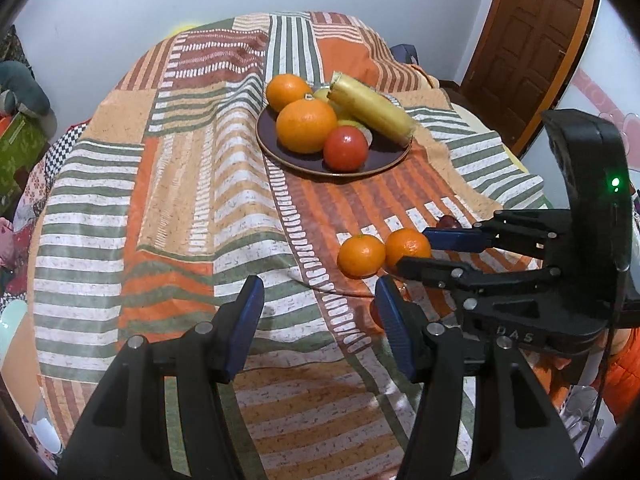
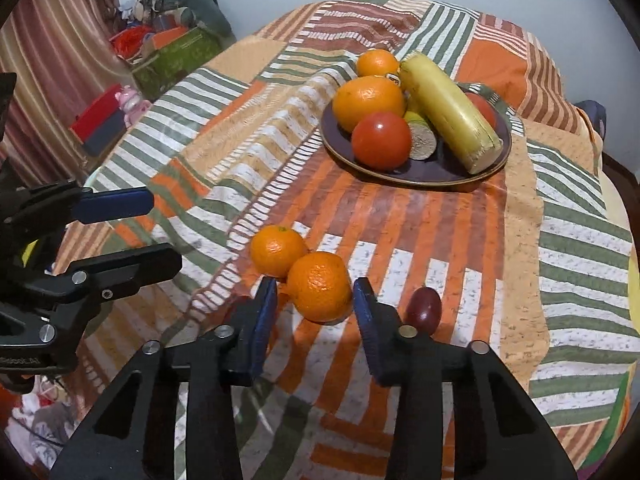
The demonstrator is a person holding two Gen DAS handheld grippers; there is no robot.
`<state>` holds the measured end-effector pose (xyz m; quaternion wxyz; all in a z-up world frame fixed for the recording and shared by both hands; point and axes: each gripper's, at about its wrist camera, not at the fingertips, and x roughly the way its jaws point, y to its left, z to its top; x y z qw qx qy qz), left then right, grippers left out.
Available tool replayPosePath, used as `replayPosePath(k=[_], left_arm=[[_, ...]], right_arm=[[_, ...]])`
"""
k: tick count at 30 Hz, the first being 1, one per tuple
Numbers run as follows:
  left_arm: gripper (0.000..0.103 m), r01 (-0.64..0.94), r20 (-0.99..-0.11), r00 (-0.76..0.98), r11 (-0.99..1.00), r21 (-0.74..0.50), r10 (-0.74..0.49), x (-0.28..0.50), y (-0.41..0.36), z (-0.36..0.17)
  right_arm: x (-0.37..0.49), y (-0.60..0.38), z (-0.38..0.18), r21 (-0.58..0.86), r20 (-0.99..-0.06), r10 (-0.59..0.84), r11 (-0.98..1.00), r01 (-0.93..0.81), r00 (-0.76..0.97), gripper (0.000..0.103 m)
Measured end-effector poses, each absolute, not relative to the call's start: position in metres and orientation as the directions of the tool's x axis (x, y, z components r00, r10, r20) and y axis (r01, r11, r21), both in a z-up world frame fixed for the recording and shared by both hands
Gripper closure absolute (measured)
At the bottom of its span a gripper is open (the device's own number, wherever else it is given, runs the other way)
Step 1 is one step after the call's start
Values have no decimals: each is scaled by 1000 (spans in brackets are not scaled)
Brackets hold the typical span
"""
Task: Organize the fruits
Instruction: 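Grasp a small orange with the left gripper while the right gripper grasps another small orange, then carry the small orange toward the plate with the left gripper while the right gripper carries its orange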
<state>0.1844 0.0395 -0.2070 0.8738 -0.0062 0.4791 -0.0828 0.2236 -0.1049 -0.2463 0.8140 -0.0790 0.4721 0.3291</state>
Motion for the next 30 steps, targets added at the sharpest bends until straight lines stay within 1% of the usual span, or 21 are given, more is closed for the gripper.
replayPosePath(k=[6,12,16,18,19,20,24,25,26,30], left_arm=[[45,150,-849,502,983,-104,-166,196,30,-217],[45,182,-857,481,978,-106,-183,211,13,-226],[52,193,-866,462,975,-113,-192,220,5,-235],[58,195,-873,450,975,-111,-189,225,2,-239],[64,198,-876,443,974,-112,-191,227,1,-241],[67,202,-879,436,973,-115,-194,228,-1,-243],[68,212,-878,441,972,-98,-185,227,-1,-244],[68,212,-878,441,972,-101,-187,227,0,-243],[68,211,-878,442,972,-101,-187,228,0,-242],[68,196,-870,459,975,-102,-183,231,4,-235]], right_arm=[[225,-118,-239,209,-803,486,771,-602,344,72],[228,-141,-219,202,-771,491,792,-576,405,73],[232,-156,-211,197,-758,484,809,-554,438,73],[235,-161,-210,193,-754,479,816,-545,450,73],[237,-165,-209,194,-752,477,820,-539,455,73],[238,-167,-209,197,-751,477,822,-534,457,73],[243,-176,-207,212,-743,481,829,-517,466,75],[244,-178,-206,217,-741,484,829,-516,466,82],[245,-180,-205,221,-740,486,829,-514,466,84],[249,-184,-199,218,-728,489,830,-513,481,84]])
